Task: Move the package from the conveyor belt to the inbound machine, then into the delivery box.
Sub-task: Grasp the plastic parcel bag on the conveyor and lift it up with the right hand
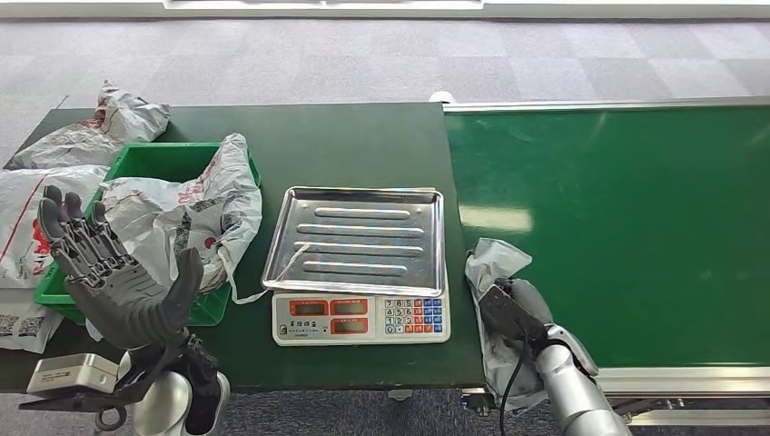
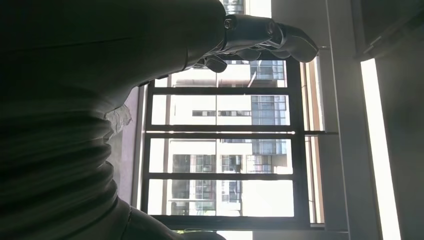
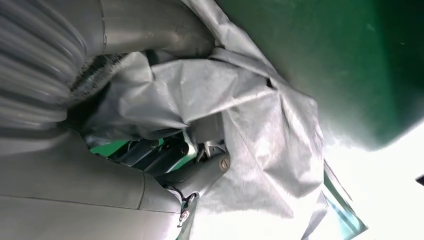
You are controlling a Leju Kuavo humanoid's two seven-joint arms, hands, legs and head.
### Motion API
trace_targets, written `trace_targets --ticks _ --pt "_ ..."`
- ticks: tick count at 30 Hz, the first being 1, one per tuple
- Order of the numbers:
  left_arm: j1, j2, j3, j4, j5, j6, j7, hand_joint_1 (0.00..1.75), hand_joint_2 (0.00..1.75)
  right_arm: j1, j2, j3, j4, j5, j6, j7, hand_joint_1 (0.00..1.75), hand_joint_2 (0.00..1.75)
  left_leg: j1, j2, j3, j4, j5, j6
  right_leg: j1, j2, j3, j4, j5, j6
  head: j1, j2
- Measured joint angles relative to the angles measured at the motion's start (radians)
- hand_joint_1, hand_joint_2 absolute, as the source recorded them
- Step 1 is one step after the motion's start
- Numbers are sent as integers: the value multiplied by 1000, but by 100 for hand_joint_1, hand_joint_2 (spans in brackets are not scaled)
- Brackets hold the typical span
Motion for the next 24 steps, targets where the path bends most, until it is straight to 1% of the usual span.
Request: trace_targets --ticks 4,7,9,12,14,16,19,22,24 --pt "6 0 0 -7 -2 0 0 0 175 31 9 27 -74 -16 -20 10 175 175 0 0 0 0 0 0 1 0 0 0 0 0 0 0" --pt "15 0 0 -14 -3 2 0 0 175 71 24 39 -170 -69 -87 -3 175 175 0 -2 -1 0 0 0 2 -2 0 0 0 0 0 0" --pt "22 0 0 -22 -4 2 0 0 175 116 48 44 -301 -138 -154 -3 175 175 0 -3 -2 0 0 0 2 -3 -1 0 0 0 0 0" --pt "29 -2 1 -29 -8 2 0 0 175 188 91 59 -567 -246 -259 9 175 175 -1 -5 -3 0 0 0 2 -4 -1 0 -1 1 0 0" --pt "30 -4 1 -30 -13 3 0 0 175 229 117 74 -746 -285 -338 8 175 175 -1 -6 -3 0 0 0 2 -6 -1 0 -2 1 0 0" --pt "31 -6 1 -30 -16 8 0 0 175 260 139 93 -899 -287 -421 5 175 175 -1 -6 -3 0 0 0 2 -6 -1 0 -2 1 0 0" --pt "33 -8 1 -31 -18 18 0 0 175 297 164 128 -1074 -252 -549 6 175 175 -1 -6 -3 0 0 1 2 -7 -1 0 -2 2 0 0" --pt "34 -10 1 -31 -18 24 0 0 175 320 180 159 -1187 -207 -662 12 175 175 -1 -6 -3 0 -1 1 2 -7 0 0 -2 2 0 0" --pt "35 -11 1 -31 -19 30 0 0 175 326 190 171 -1236 -182 -713 13 175 175 -1 -6 -3 0 -1 1 2 -7 0 0 -2 2 0 0"
